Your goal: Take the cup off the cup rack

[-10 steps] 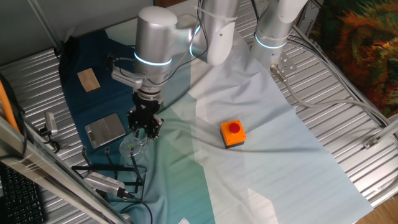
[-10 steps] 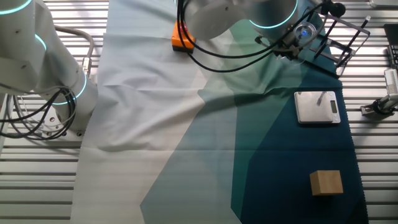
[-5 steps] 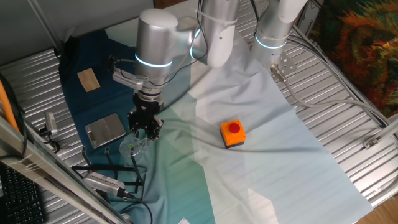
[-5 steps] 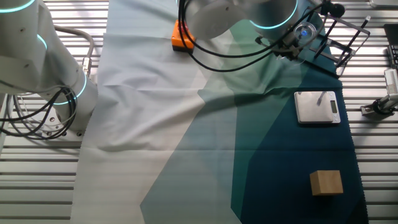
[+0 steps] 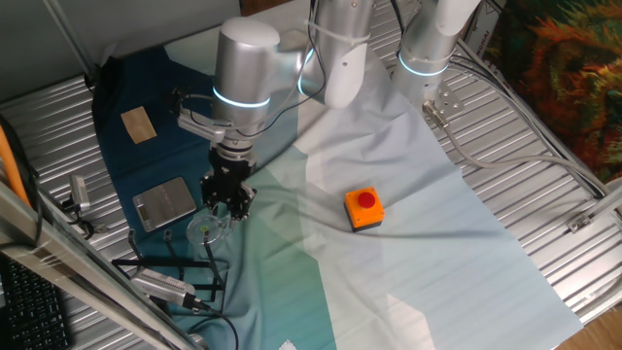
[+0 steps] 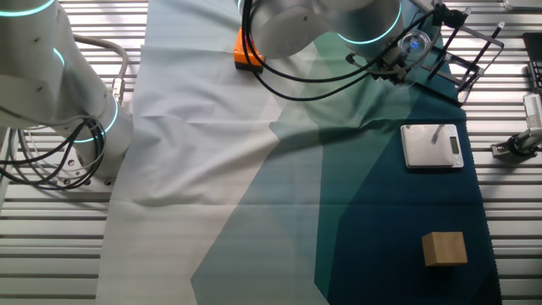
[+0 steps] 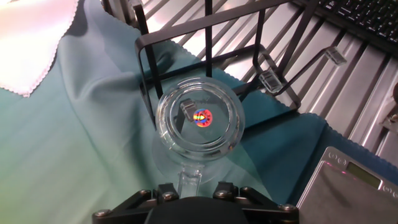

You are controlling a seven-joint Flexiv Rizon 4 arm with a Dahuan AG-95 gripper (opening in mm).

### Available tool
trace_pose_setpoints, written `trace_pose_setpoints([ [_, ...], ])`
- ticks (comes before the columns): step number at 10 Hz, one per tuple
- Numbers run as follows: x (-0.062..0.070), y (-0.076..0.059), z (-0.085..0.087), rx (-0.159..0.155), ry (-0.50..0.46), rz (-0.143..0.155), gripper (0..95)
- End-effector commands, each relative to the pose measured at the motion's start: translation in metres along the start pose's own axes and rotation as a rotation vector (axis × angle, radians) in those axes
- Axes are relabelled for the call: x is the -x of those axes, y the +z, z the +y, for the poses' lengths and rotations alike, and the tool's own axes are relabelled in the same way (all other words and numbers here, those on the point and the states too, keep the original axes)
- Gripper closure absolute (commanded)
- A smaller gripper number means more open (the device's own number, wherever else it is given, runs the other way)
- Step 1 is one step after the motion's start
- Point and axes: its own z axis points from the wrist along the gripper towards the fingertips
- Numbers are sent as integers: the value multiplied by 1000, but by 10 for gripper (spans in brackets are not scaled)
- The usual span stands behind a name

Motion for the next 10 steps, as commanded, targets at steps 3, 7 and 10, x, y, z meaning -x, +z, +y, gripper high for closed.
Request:
trace_pose_setpoints([
  [3, -3, 9, 0, -6, -4, -11, 570],
  [7, -2, 10, 0, -7, 7, -12, 570],
  [10, -4, 12, 1, -12, 14, -17, 760],
])
